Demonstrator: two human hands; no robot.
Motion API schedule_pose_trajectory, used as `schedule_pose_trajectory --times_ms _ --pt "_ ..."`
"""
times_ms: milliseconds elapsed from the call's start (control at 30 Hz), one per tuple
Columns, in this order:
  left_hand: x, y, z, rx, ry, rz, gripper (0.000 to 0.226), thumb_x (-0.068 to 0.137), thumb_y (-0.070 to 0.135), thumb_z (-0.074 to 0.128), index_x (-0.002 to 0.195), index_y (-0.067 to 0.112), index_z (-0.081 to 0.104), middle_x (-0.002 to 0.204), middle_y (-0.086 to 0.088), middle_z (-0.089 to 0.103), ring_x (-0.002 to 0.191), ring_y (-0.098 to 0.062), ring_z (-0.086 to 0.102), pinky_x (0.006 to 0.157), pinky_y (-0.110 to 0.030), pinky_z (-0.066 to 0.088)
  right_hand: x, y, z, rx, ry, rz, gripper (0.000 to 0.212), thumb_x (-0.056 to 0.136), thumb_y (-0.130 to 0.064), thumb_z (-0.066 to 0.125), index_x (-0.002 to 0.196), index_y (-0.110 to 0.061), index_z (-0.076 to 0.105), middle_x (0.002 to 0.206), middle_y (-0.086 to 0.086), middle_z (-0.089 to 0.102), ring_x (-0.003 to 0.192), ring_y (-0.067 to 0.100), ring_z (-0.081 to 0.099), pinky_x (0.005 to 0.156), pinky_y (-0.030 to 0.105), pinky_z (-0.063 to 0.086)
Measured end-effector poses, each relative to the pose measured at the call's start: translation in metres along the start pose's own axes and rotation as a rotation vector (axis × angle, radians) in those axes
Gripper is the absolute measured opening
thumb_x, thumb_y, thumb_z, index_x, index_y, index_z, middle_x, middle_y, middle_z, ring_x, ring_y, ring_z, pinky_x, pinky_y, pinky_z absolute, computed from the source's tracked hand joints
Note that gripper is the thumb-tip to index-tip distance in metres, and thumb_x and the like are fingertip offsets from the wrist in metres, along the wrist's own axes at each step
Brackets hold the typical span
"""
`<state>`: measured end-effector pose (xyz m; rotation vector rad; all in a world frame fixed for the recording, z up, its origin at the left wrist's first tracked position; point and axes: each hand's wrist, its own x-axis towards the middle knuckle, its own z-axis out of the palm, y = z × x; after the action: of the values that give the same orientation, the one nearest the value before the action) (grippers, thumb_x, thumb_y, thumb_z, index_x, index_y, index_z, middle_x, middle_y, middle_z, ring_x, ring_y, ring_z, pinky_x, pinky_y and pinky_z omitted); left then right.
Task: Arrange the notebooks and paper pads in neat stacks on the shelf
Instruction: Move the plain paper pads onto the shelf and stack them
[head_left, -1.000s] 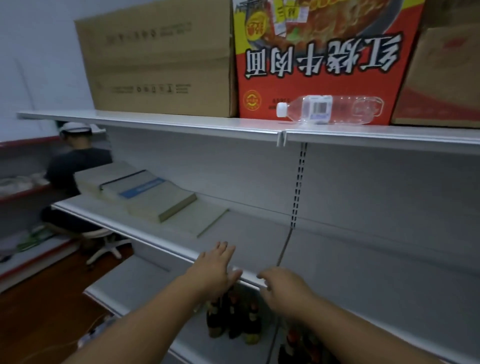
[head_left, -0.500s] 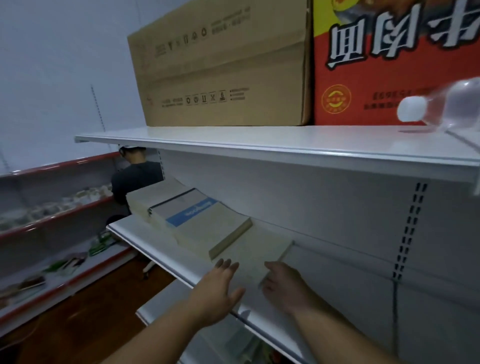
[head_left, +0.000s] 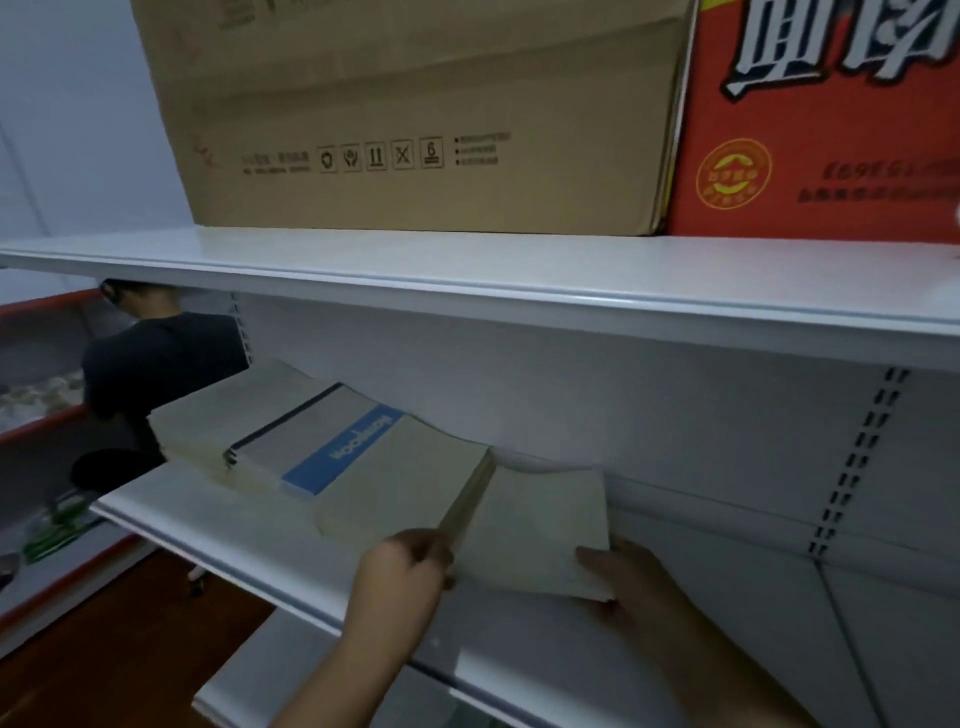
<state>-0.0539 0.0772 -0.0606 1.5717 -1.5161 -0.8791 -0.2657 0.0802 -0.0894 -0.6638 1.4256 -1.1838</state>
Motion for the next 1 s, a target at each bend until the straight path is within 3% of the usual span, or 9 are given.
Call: schedule_pose_trajectory --times_ms 133,233,300,467,567,700,767,867,1000 --pt "0.009 0.003 0.003 -0.576 -0.494 -0.443 0.025 0.091 0.032 0.055 0.093 0.011 0.069 0.095 -0.017 0.073 0.078 -0.031 0.069 0.069 -0.035 0.055 -0.044 0.006 -0.022 0.056 -0.147 -0.118 0.029 0.075 -0.009 0.068 0.103 -0.011 0.069 0.095 0.014 0.075 0.093 0.038 0.068 0.082 0.043 0.051" --pt "0.015 -0.004 0.024 -0.823 -0.705 -0.475 0.026 0.079 0.016 0.062 0.093 -0.001 0.074 0.100 -0.025 0.071 0.081 -0.035 0.072 0.071 -0.041 0.059 -0.066 0.013 -0.022 0.017 -0.115 -0.131 0.028 0.078 -0.002 0.062 0.104 -0.007 0.070 0.098 0.014 0.074 0.088 0.029 0.072 0.066 0.030 0.057" --pt "0.014 -0.012 0.044 -0.774 -0.692 -0.414 0.034 0.077 0.013 0.064 0.107 -0.004 0.067 0.100 -0.025 0.071 0.083 -0.035 0.071 0.069 -0.039 0.060 -0.080 0.014 -0.030 -0.060 0.033 -0.158 0.026 0.083 0.002 0.060 0.107 -0.005 0.068 0.098 0.010 0.075 0.089 0.027 0.071 0.068 0.027 0.057" --pt "-0.002 -0.013 0.081 -0.635 -0.631 -0.193 0.032 0.089 0.000 0.055 0.121 0.005 0.056 0.106 -0.014 0.069 0.084 -0.023 0.070 0.064 -0.029 0.058 -0.131 0.022 -0.098 -0.008 0.451 -0.176 0.038 0.075 -0.002 0.067 0.113 0.000 0.061 0.094 0.011 0.072 0.092 0.031 0.065 0.083 0.044 0.049" --pt "-0.023 0.006 0.102 -0.655 -0.702 -0.132 0.033 0.091 0.002 0.053 0.122 0.015 0.056 0.109 -0.009 0.069 0.094 -0.025 0.068 0.079 -0.038 0.057 -0.163 0.028 -0.129 0.169 0.410 -0.140 0.027 0.084 0.001 0.055 0.110 -0.001 0.060 0.094 0.020 0.073 0.082 0.038 0.069 0.068 0.039 0.057" --pt "-0.078 0.045 0.143 -0.729 -0.918 -0.144 0.017 0.095 0.014 0.050 0.105 0.024 0.060 0.085 0.009 0.076 0.076 -0.009 0.073 0.056 -0.022 0.057 -0.185 0.033 -0.141 0.194 0.407 -0.197 0.039 0.062 -0.002 0.064 0.101 0.000 0.065 0.087 0.018 0.074 0.072 0.030 0.072 0.051 0.028 0.054" --pt "-0.104 0.064 0.165 -0.719 -0.963 -0.115 0.018 0.094 0.012 0.053 0.107 0.023 0.060 0.081 0.012 0.076 0.072 -0.004 0.072 0.053 -0.016 0.054 -0.196 0.031 -0.157 0.111 0.508 -0.249 0.029 0.069 0.000 0.066 0.098 -0.003 0.067 0.080 0.012 0.076 0.069 0.025 0.072 0.052 0.026 0.053" --pt "-0.139 0.090 0.200 -0.650 -0.994 -0.120 0.032 0.090 0.007 0.057 0.121 0.014 0.059 0.101 -0.003 0.073 0.086 -0.018 0.071 0.061 -0.022 0.056 -0.219 0.029 -0.202 -0.040 0.664 -0.296 0.027 0.081 0.006 0.061 0.094 -0.016 0.070 0.076 0.001 0.076 0.070 0.020 0.072 0.062 0.032 0.058" --pt "-0.187 0.127 0.241 -0.615 -1.064 -0.136 0.029 0.090 0.007 0.053 0.118 0.016 0.057 0.095 -0.007 0.072 0.071 -0.019 0.071 0.054 -0.026 0.055 -0.257 0.027 -0.264 -0.181 0.673 -0.290 0.031 0.084 -0.001 0.059 0.088 -0.028 0.072 0.085 -0.006 0.075 0.081 0.016 0.072 0.078 0.036 0.055"
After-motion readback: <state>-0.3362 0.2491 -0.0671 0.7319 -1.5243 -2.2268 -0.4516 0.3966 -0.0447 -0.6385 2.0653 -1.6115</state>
